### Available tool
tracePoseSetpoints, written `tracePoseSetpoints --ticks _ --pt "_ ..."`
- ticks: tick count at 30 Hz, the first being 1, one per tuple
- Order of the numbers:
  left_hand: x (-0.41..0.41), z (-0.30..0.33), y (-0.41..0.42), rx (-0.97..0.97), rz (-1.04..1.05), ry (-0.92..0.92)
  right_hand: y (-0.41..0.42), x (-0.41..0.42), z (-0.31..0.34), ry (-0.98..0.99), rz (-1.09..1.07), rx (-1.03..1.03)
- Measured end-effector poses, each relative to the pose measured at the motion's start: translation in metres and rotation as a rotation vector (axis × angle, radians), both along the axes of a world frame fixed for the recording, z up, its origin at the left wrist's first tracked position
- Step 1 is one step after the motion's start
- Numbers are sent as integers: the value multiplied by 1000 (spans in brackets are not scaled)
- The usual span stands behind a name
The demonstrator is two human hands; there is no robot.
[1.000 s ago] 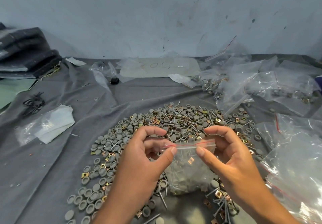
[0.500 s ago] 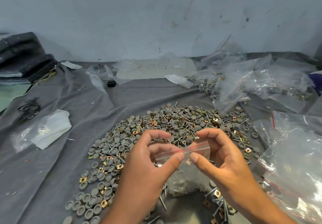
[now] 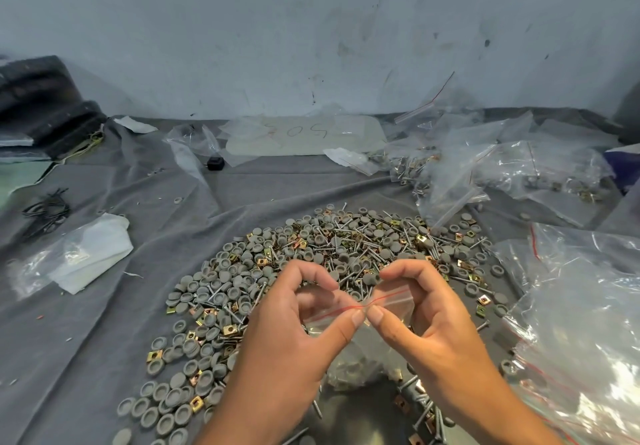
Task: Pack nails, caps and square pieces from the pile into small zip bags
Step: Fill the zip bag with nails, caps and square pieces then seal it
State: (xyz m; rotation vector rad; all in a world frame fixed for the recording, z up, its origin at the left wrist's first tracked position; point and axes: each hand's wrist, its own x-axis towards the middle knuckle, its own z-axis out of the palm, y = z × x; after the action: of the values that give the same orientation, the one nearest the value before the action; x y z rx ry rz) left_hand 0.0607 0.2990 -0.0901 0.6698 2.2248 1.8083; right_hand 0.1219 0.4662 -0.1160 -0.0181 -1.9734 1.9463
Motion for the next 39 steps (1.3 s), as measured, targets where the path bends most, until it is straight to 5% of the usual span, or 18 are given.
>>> tracePoseSetpoints --ticks 18,39 --pt "-7 3 -5 70 -15 -24 3 1 1 -25 8 -125" --pt "-1 4 -2 58 17 76 1 6 15 -96 15 168"
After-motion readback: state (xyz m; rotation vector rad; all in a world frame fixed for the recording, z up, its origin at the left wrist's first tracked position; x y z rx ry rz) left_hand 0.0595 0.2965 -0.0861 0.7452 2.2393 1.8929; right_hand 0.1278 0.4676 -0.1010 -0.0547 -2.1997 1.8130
